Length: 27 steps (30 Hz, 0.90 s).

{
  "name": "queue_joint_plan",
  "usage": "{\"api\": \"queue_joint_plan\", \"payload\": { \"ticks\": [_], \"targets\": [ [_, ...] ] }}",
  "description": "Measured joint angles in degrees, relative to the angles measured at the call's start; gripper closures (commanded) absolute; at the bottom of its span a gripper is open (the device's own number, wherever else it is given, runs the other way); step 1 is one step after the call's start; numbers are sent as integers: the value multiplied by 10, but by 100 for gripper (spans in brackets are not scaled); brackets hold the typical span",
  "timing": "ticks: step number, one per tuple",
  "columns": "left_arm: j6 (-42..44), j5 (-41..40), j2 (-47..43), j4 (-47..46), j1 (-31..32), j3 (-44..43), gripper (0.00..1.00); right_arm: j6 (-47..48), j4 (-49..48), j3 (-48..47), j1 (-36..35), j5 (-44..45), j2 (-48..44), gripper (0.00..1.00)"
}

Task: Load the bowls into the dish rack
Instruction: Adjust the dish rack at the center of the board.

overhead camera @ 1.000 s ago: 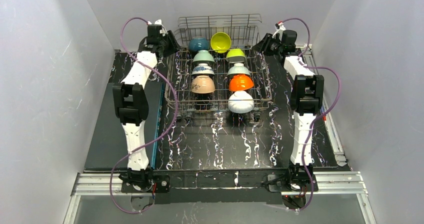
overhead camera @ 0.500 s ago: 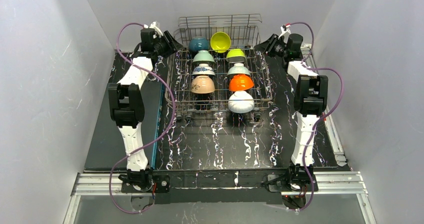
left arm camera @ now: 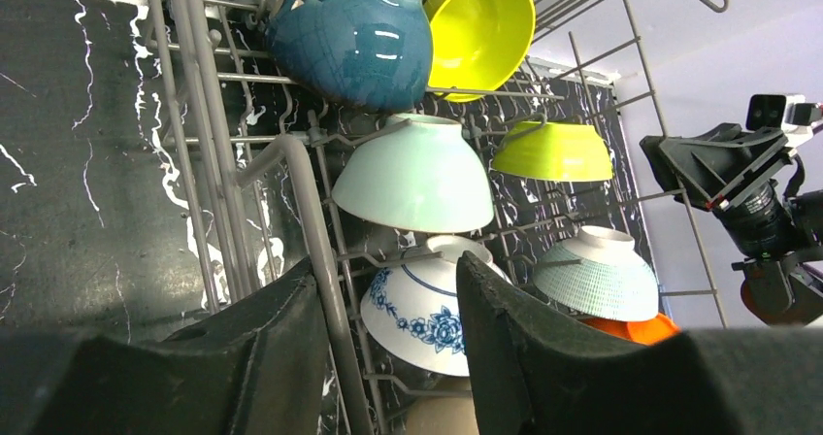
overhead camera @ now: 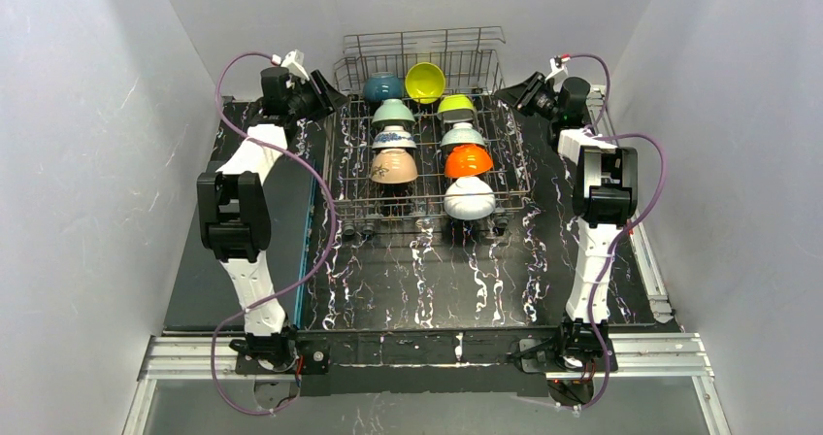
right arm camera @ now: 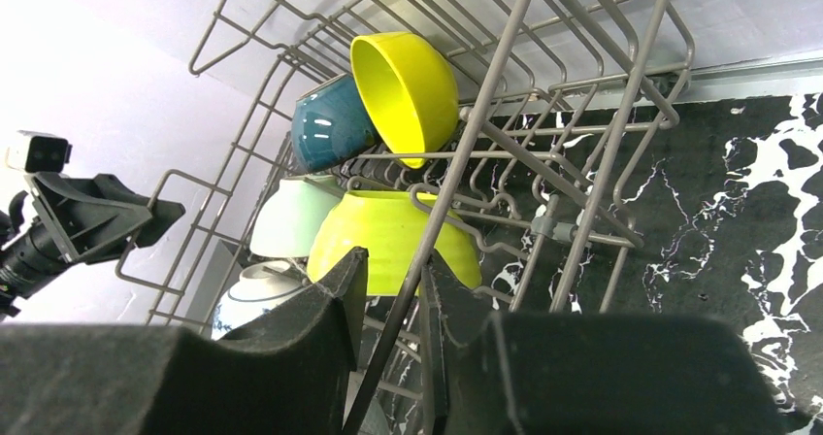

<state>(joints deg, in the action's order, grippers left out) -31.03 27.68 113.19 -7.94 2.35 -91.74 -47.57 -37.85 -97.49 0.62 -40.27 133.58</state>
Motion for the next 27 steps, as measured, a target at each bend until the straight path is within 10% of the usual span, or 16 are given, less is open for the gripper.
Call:
{"api": "queue_joint_plan", "payload": {
  "ticks": [27],
  "targets": [
    [-75, 34, -14, -69, -4, 40, 100, -115, -80, -8, 15, -15, 18, 99]
  ]
}}
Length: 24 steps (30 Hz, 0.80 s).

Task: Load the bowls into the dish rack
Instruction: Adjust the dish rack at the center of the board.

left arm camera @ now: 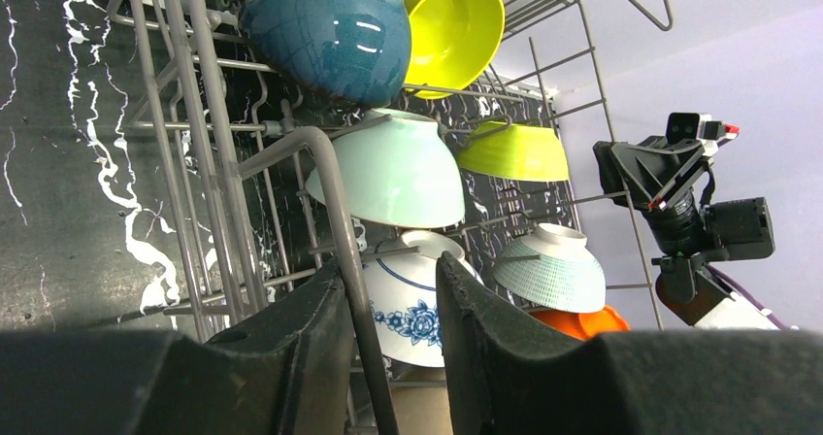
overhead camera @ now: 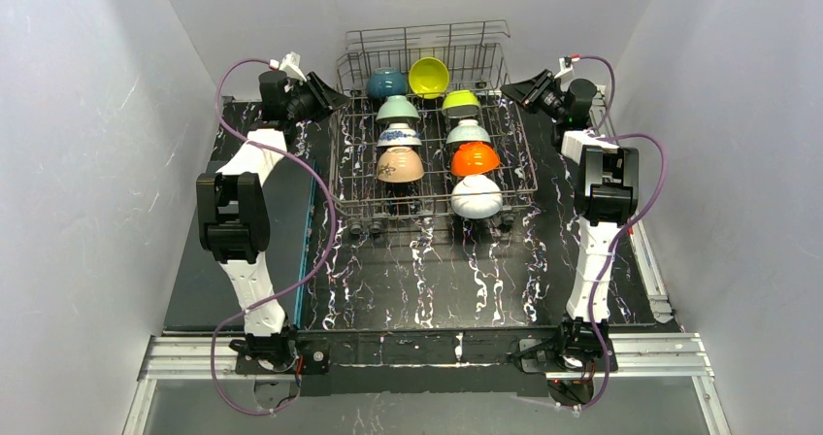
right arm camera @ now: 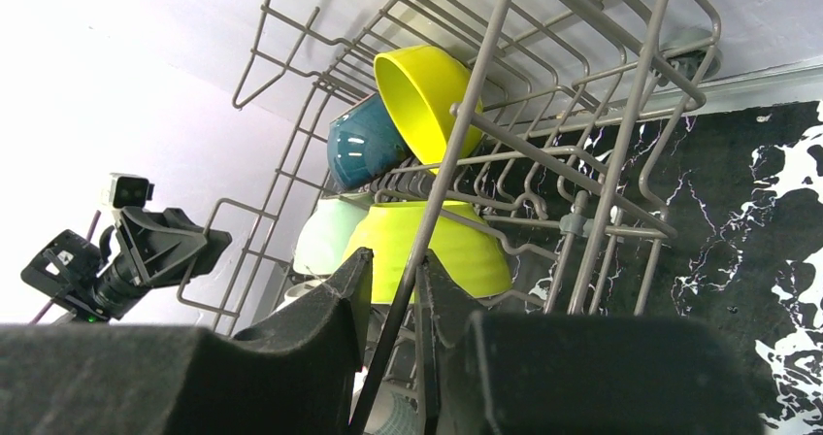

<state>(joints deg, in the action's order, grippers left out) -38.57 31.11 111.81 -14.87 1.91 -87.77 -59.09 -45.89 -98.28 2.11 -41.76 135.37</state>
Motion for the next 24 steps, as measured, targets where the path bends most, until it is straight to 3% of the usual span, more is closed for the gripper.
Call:
{"api": "queue_joint_plan", "payload": {
  "ticks": [14, 24],
  "targets": [
    [-3, -14, -69, -40, 7, 97, 100, -33, -50, 28, 1, -4, -1, 99],
    [-3, -30, -130, -35, 19, 157, 100, 22, -35, 130, 2, 17, -78, 99]
  ]
}}
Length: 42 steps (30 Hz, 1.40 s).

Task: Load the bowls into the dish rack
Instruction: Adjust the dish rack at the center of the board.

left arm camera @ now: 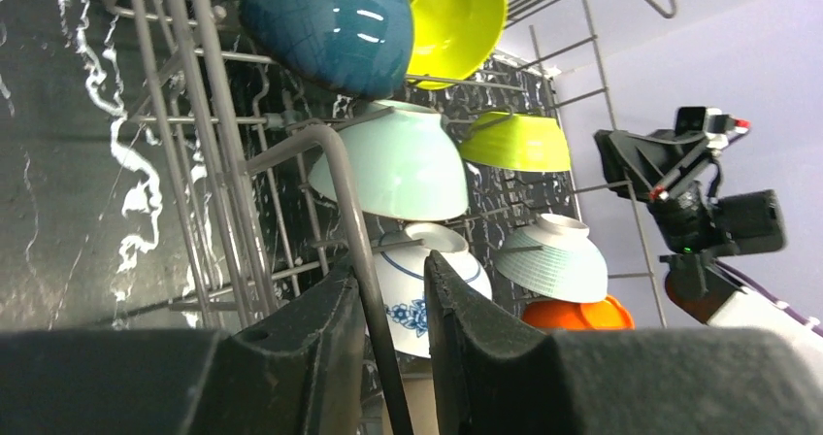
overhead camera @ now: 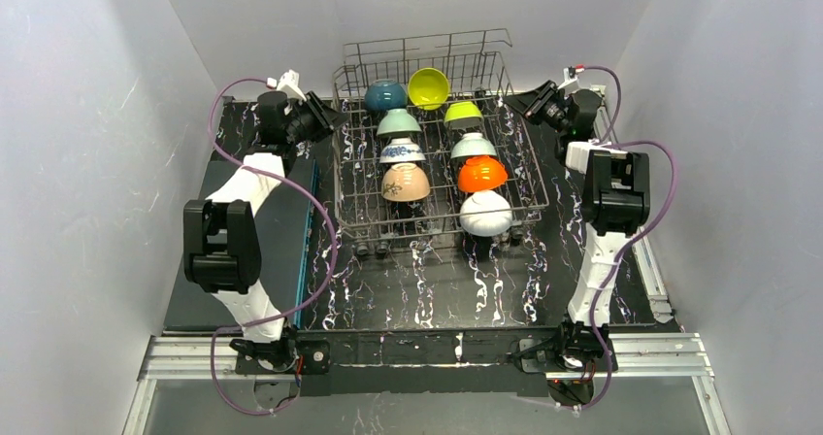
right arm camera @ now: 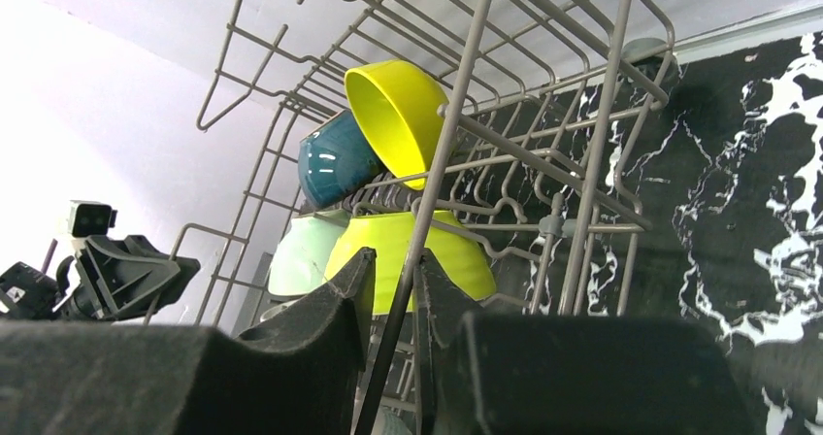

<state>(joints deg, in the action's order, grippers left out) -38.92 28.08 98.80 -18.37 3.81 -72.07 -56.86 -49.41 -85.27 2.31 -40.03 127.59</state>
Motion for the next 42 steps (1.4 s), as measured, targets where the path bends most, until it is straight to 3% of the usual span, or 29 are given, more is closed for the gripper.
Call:
{"api": "queue_joint_plan", "payload": {
  "ticks": [19, 32, 33, 34, 35, 36, 39, 42],
  "targets": [
    [-22, -38, -200, -10, 25, 192, 100, 88, 140, 234, 1, 70, -265, 99],
    [-22, -50, -305, 50, 45, 287, 100, 278, 463, 315, -14, 175, -453, 99],
    [-14, -52, -313, 65, 47, 287, 96, 286, 476, 320, -16, 184, -465, 81],
    [-5, -56, -322, 80, 50, 287, 87, 296, 492, 325, -19, 194, -478, 58],
    [7, -62, -331, 95, 53, 287, 74, 309, 513, 326, -22, 206, -489, 46],
    [21, -68, -339, 109, 56, 287, 61, 314, 525, 326, -24, 209, -495, 41],
    [63, -71, -358, 146, 73, 276, 33, 333, 549, 319, -50, 221, -515, 25],
    [107, -73, -362, 204, 88, 240, 20, 347, 575, 304, -63, 233, -520, 9]
  ]
}}
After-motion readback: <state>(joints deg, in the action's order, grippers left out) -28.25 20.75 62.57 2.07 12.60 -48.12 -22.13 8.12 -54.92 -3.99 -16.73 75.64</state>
